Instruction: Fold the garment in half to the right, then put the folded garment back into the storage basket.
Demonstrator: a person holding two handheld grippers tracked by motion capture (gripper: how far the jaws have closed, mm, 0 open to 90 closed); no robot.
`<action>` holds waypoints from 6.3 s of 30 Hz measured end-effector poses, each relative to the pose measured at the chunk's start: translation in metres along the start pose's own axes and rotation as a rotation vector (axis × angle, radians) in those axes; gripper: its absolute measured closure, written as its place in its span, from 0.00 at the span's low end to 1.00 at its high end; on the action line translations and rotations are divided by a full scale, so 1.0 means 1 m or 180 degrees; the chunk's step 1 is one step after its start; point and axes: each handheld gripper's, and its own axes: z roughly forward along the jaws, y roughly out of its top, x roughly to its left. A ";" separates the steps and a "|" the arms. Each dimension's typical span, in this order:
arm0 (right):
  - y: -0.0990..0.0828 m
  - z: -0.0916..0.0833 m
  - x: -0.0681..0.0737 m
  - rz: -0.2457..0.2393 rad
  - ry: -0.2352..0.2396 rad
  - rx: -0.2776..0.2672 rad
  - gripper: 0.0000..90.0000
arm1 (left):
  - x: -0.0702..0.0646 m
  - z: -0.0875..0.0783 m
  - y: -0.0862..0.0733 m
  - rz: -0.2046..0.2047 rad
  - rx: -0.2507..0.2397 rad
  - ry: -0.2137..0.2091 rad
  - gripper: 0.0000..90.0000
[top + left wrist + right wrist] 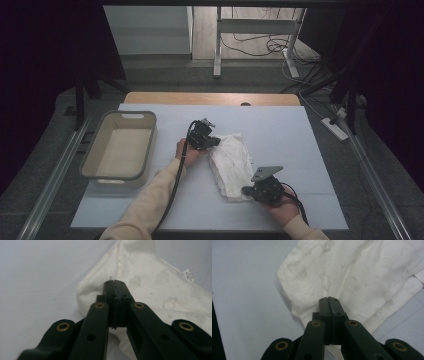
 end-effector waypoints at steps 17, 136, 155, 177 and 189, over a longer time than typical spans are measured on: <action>0.059 0.003 -0.004 -0.0191 0.0032 -0.0570 0.99 | 0.000 -0.003 0.001 0.0009 0.0004 -0.0027 0.98; 0.029 0.002 0.001 -0.0946 0.0513 0.0051 0.41 | -0.001 -0.042 0.009 -0.0200 -0.0046 0.0027 0.26; 0.027 0.020 0.008 -0.1395 0.0306 0.0445 0.39 | -0.002 -0.042 0.010 -0.0170 -0.0039 0.0038 0.25; 0.039 0.012 0.004 -0.1017 0.0229 0.0208 0.91 | 0.003 -0.038 0.008 -0.0262 -0.0017 0.0056 0.25; 0.042 -0.002 0.005 -0.0861 0.0367 -0.0006 0.91 | 0.007 -0.032 0.006 -0.0341 0.0015 0.0044 0.24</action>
